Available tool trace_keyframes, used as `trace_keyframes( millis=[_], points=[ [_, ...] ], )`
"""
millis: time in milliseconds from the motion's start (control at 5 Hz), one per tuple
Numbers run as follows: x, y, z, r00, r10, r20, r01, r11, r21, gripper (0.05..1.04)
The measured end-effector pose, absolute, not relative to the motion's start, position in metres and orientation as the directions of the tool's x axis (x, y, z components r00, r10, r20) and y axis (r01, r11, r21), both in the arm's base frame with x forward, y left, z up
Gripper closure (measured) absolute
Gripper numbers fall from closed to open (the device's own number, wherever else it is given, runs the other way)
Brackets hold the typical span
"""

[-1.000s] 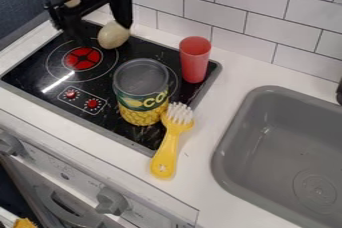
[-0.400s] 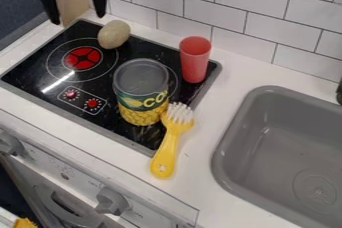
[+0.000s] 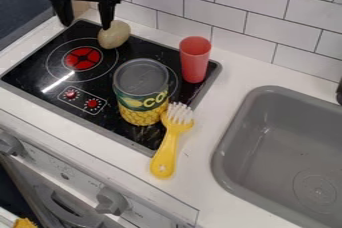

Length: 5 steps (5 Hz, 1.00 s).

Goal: Move the egg to the bottom left corner of the stove

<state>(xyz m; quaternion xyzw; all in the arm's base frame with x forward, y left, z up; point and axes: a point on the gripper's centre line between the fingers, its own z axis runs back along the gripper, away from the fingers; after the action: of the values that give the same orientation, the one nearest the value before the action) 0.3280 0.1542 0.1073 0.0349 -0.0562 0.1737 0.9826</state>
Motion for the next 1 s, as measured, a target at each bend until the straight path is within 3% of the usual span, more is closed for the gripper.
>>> trace_keyframes(
  millis=[400,1000],
  points=[
    [0.353,0.146,0.089,0.954,0.258,0.153,-0.264,0.964,0.018,0.084],
    [0.369,0.155,0.053,0.957,0.28,0.079,-0.286,0.954,0.09,0.122]
  ],
)
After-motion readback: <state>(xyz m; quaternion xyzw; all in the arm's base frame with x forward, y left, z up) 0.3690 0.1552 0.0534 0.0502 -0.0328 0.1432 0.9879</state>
